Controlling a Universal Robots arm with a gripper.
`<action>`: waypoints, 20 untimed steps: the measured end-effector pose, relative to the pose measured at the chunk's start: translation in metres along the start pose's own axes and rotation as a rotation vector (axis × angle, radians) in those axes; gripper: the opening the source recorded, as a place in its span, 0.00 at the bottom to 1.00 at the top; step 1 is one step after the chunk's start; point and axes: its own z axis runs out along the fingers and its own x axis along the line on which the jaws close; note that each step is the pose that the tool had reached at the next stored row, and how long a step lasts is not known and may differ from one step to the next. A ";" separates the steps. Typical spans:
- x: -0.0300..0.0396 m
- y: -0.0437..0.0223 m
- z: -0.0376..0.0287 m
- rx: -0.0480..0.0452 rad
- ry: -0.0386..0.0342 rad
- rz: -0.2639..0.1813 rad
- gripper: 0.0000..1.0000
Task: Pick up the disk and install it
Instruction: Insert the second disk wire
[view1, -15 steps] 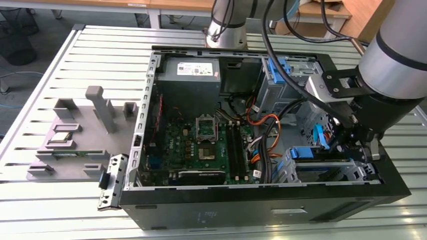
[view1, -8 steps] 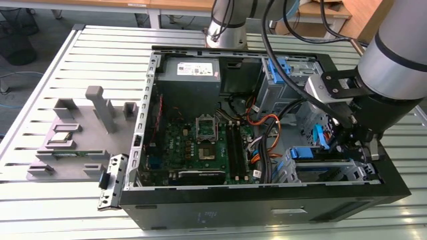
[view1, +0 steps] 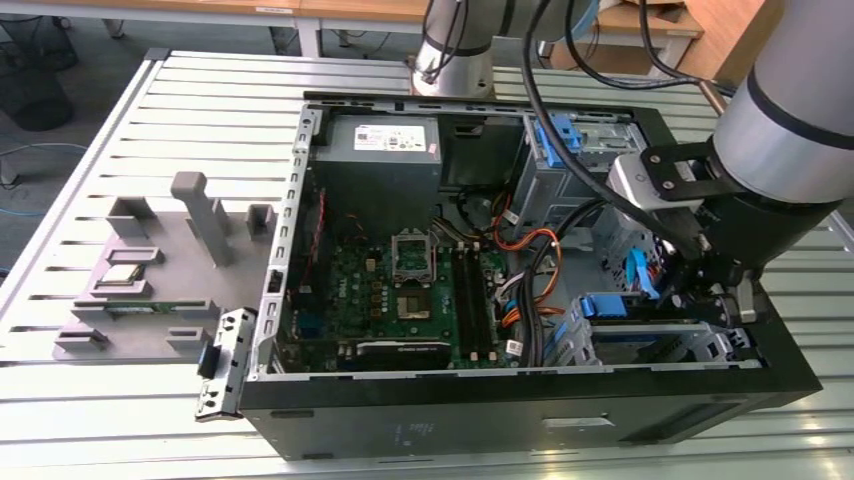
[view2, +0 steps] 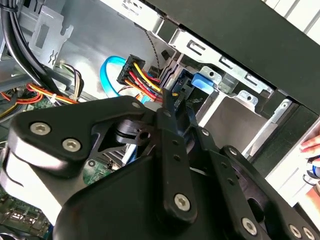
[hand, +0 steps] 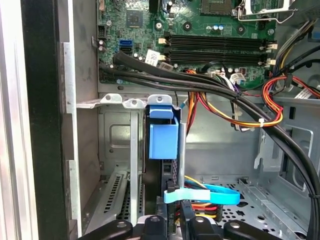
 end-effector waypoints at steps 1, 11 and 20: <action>0.0000 -0.0001 -0.0004 -0.0001 0.0009 0.000 0.25; -0.0012 -0.0032 -0.0195 -0.0001 0.0011 0.000 0.25; -0.0015 -0.0040 -0.0247 -0.0001 0.0011 0.000 0.25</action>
